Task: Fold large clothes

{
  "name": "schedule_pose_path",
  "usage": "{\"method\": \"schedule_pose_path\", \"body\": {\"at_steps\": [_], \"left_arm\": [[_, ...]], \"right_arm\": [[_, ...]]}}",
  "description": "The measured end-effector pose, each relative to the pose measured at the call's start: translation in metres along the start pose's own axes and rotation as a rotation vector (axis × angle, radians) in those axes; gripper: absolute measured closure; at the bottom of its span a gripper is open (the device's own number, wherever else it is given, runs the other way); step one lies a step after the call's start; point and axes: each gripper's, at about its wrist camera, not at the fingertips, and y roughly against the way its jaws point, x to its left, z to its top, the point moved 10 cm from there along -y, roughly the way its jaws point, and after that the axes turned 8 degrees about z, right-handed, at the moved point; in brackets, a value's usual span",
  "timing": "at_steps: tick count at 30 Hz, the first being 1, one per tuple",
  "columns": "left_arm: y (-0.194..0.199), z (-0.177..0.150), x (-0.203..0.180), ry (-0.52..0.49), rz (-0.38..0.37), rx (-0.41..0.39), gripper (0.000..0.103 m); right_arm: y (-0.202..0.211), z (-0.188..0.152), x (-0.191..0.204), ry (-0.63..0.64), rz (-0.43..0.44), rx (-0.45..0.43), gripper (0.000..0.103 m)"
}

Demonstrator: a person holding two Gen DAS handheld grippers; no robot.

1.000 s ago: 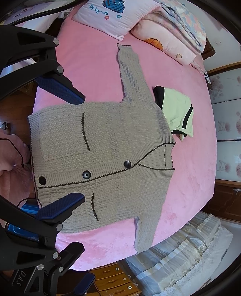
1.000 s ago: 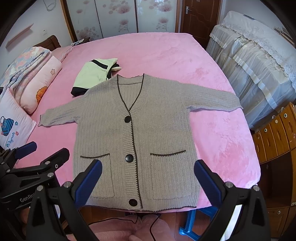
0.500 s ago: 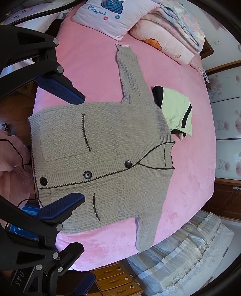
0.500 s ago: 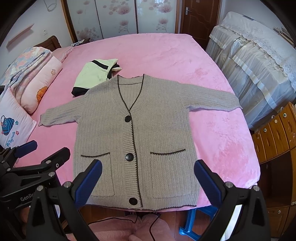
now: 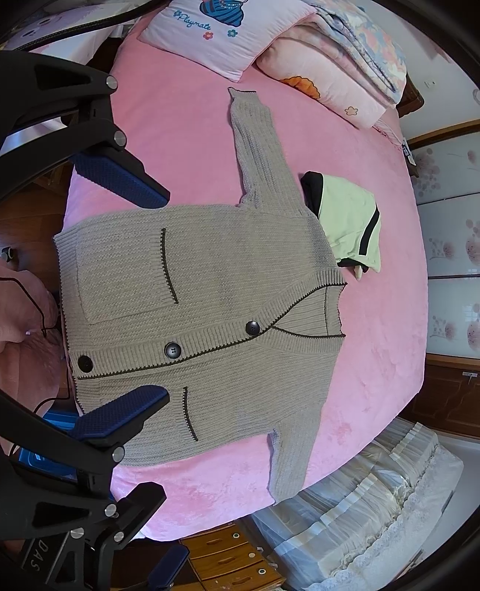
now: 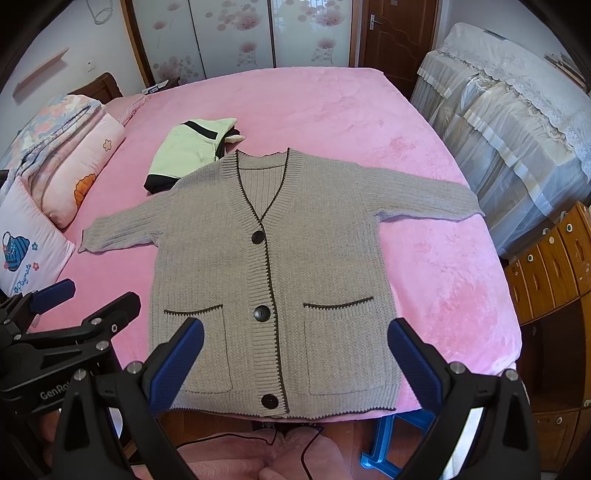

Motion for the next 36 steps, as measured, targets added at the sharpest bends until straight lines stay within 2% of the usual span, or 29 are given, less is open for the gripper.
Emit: {"method": "schedule_pose_path", "body": {"at_steps": [36], "left_arm": [[0.000,0.009,0.004,-0.030,-0.032,-0.027,0.007]], "right_arm": [[-0.003,-0.009,0.003,-0.059,-0.017,-0.016,0.003]]}}
